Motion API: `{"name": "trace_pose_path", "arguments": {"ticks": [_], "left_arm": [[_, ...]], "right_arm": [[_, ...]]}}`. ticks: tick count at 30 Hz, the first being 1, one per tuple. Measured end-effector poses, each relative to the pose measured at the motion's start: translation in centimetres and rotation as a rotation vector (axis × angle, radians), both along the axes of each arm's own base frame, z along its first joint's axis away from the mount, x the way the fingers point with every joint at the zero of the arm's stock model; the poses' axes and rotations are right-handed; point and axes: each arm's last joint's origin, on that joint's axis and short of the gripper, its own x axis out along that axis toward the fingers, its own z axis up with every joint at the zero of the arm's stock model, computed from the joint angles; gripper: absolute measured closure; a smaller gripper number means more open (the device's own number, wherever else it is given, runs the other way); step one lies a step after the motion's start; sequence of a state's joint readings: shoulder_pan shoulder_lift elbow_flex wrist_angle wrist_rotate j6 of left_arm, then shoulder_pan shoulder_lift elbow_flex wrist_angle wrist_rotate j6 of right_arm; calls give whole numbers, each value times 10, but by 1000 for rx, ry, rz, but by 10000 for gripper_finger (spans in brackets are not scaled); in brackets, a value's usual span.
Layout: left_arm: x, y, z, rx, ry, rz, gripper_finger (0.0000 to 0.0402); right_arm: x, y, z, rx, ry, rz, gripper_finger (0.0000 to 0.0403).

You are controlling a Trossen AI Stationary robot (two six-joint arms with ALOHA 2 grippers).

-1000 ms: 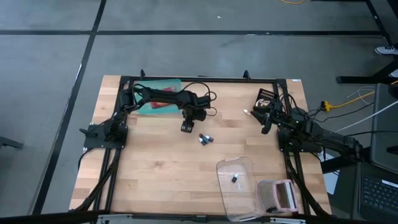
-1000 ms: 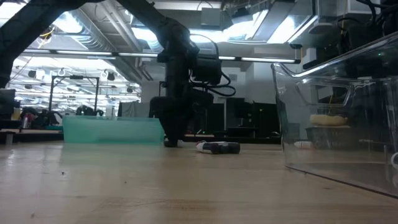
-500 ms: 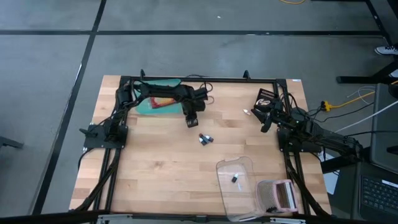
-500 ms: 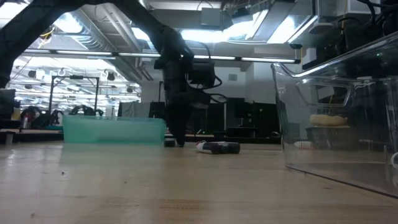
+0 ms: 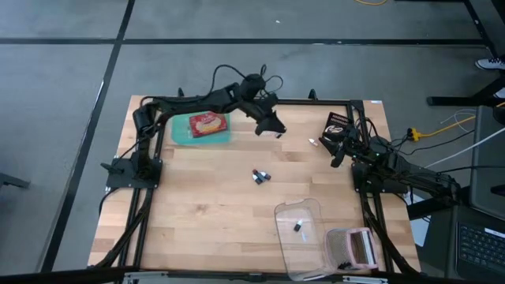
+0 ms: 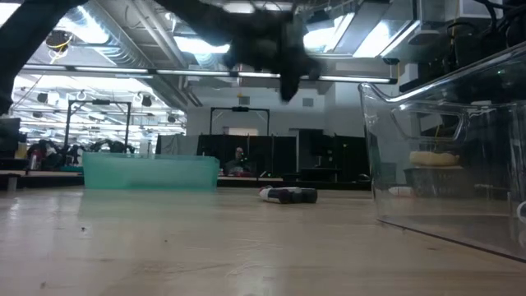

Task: Pick & Place Food Item
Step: Put the light blue food coloring bottle into the transparent bin

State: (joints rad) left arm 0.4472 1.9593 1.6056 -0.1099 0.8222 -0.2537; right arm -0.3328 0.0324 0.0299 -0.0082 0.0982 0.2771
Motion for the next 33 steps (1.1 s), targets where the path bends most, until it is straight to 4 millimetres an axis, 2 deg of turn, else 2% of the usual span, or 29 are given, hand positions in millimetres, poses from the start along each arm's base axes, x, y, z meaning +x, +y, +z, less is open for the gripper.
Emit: {"name": "trace_pose_path", "arguments": {"ticks": [4, 7, 10, 15, 18, 21, 33], "left_arm": [[10, -26, 27, 4, -105, -88, 360], [20, -55, 40, 8, -141, -171, 360], [28, -87, 42, 19, -152, -215, 360], [38, -130, 40, 94, -139, -152, 360], [44, -146, 31, 150, -104, -88, 359], [54, -159, 13, 135, -56, -83, 359], [82, -240, -52, 100, -15, -171, 359]], "right_arm": [[0, 0, 0, 0, 0, 0, 247], [0, 0, 0, 0, 1, 0, 247], [0, 0, 0, 0, 1, 0, 247], [0, 0, 0, 36, -15, 8, 247], [0, 0, 0, 48, -20, 11, 247], [0, 0, 0, 52, -21, 15, 247], [1, 2, -1, 130, -43, 64, 247]]}}
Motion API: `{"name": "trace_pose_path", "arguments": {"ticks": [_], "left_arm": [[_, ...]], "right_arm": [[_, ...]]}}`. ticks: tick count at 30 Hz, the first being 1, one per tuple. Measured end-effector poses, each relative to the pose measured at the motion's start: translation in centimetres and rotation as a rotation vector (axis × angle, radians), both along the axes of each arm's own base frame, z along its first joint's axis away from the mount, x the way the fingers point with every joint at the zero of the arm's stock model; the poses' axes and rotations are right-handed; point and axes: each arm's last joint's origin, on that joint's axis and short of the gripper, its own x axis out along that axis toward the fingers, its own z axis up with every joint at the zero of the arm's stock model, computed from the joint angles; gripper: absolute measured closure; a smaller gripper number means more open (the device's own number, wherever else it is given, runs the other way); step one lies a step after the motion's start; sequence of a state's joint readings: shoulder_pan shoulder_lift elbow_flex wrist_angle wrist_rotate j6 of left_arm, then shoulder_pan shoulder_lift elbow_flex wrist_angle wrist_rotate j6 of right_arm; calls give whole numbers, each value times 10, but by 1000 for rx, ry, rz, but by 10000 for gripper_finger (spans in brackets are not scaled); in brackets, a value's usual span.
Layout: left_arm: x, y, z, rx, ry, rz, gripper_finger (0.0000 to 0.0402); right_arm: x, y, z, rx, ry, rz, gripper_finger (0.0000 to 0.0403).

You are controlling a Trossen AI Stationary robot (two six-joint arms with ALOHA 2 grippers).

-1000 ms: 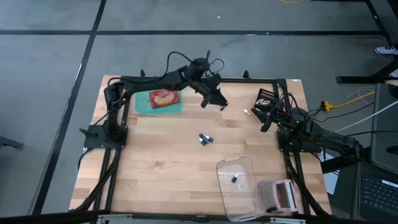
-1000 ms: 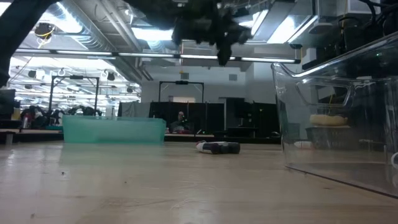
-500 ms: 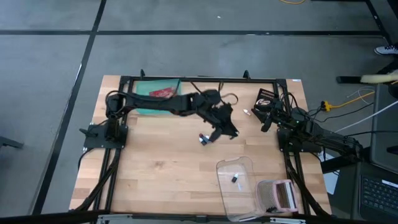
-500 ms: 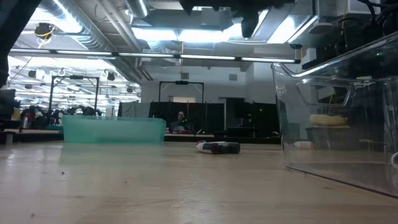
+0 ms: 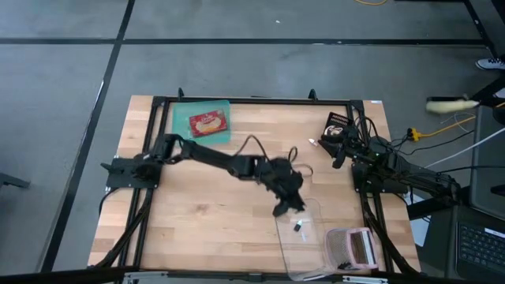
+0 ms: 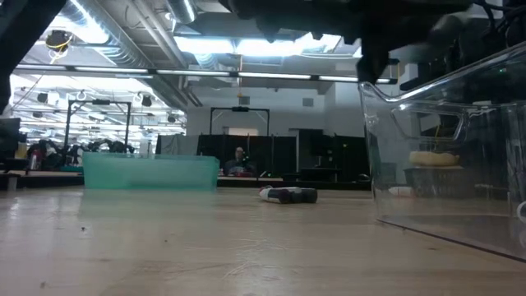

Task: Pick & Place Food Item
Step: Put the light blue food coloring bottle into the transparent bin, then put the long red food coloring bottle into the transparent bin

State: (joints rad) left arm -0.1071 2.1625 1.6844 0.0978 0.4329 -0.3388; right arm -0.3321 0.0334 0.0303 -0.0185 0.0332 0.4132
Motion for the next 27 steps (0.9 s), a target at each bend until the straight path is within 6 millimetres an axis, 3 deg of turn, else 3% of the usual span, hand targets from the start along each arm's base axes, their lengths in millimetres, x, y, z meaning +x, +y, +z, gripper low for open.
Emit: {"name": "trace_pose_path", "arguments": {"ticks": [5, 12, 20, 27], "left_arm": [[2, -28, -25, -2, 60, -24, 359], [2, -42, -54, -37, 185, -16, 338], [7, -32, -45, -66, 124, 23, 228], [18, -16, -16, -48, 7, 29, 196]], "right_arm": [[0, 0, -1, 30, -1, 15, 247], [2, 0, -3, 89, 6, 23, 247], [4, 0, -5, 120, 27, 28, 247], [4, 0, -5, 119, 23, 37, 247]]}}
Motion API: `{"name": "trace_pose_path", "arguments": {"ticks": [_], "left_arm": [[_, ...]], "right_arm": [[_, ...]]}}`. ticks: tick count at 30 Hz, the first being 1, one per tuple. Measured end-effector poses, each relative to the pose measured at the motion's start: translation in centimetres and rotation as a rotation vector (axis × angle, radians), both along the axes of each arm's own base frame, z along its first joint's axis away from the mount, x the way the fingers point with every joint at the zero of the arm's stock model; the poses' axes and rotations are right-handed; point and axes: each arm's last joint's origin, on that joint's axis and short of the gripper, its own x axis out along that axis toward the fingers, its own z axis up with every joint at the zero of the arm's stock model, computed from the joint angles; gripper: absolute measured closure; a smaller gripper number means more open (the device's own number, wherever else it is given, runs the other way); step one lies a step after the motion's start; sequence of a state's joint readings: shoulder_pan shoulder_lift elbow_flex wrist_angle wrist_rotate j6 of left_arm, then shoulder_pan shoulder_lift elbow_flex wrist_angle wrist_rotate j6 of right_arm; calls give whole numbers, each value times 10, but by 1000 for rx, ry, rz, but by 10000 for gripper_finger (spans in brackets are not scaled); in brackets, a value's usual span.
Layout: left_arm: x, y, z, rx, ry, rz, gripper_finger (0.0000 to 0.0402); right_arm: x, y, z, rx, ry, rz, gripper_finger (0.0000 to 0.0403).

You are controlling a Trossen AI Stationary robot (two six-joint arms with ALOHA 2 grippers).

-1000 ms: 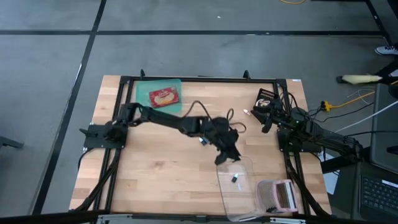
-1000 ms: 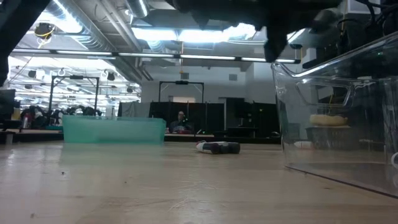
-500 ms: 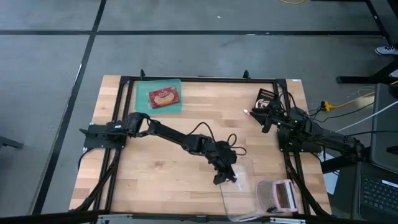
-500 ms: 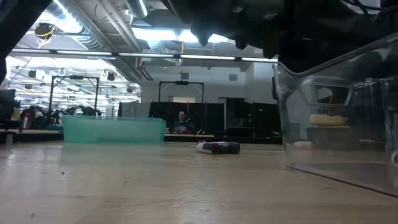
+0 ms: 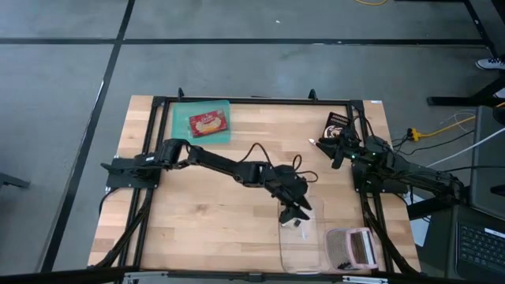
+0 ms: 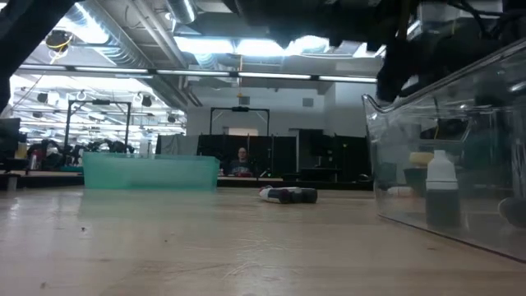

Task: Pick & Place Food Item
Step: Put the long red food coloring bottle into the transparent bin

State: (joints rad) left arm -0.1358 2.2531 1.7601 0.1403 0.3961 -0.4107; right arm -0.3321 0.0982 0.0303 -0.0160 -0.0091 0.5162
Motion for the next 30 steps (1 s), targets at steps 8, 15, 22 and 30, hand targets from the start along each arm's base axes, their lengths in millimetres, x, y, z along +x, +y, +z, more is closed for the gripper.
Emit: {"name": "trace_pose_path", "arguments": {"ticks": [8, 15, 22, 30], "left_arm": [[1, 36, 55, 450, 108, 81, 204], [-35, 81, 44, 855, 506, -96, 206], [-51, 109, -4, 883, 667, -251, 220], [-69, 109, -44, 858, 783, -346, 238]], "right_arm": [[0, 1, 20, -107, -185, 29, 247], [-1, 1, 25, -134, -233, 31, 247], [-1, 1, 25, -137, -229, 34, 247], [0, 1, 20, -126, -181, 36, 247]]}}
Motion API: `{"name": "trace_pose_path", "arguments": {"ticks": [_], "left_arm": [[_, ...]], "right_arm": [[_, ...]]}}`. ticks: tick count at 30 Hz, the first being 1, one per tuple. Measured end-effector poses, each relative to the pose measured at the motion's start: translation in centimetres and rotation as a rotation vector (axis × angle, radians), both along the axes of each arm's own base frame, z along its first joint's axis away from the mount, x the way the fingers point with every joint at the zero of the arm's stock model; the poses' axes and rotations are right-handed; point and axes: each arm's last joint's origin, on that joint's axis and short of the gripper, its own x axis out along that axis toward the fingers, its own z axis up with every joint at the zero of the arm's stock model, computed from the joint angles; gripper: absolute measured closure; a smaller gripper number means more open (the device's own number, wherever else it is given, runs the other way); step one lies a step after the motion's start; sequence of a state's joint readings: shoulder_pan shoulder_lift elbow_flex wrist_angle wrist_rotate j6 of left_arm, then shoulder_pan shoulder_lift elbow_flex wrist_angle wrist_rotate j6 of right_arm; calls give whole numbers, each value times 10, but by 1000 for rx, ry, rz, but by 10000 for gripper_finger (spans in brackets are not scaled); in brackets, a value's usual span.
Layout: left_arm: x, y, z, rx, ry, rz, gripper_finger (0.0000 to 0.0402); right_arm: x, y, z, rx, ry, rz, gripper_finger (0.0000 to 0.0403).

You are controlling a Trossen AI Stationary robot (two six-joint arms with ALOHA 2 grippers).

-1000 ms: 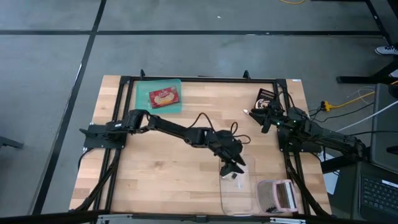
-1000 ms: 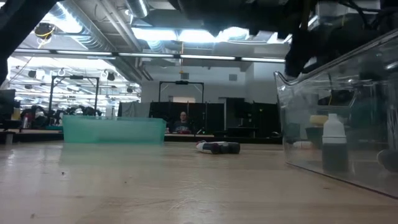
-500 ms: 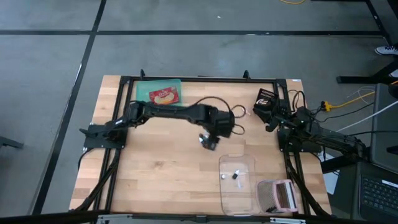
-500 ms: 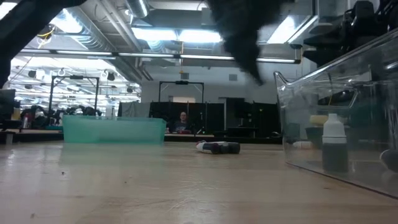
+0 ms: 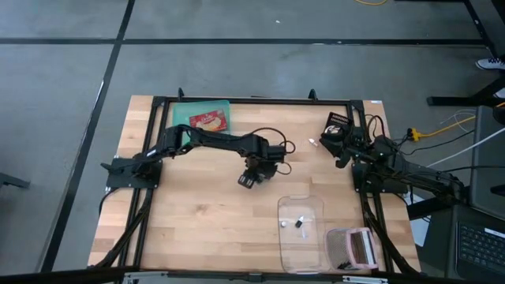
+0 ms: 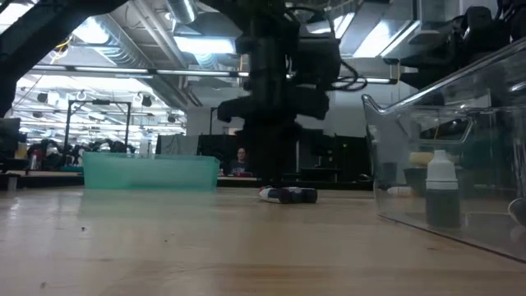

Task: Pick & Place Food Item
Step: Put the long red food coloring bottle into the transparent bin

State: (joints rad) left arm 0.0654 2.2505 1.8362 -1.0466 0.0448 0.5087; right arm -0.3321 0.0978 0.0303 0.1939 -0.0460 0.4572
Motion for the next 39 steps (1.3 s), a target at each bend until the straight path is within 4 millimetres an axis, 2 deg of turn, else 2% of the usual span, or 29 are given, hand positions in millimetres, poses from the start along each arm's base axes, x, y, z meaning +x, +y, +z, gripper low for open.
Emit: {"name": "trace_pose_path", "arguments": {"ticks": [9, 14, 24, 39], "left_arm": [[-4, -2, -20, 23, -4, 47, 240], [-4, -2, -20, 19, -2, 73, 250], [-7, -2, -19, 10, 31, 144, 328], [-8, -1, -19, 26, 37, 192, 312]], "right_arm": [[0, 0, -1, 4, 8, 0, 247], [0, 0, -1, 6, 10, 0, 247], [0, 0, -3, 13, 31, -1, 247], [0, 0, -3, 13, 30, -4, 247]]}}
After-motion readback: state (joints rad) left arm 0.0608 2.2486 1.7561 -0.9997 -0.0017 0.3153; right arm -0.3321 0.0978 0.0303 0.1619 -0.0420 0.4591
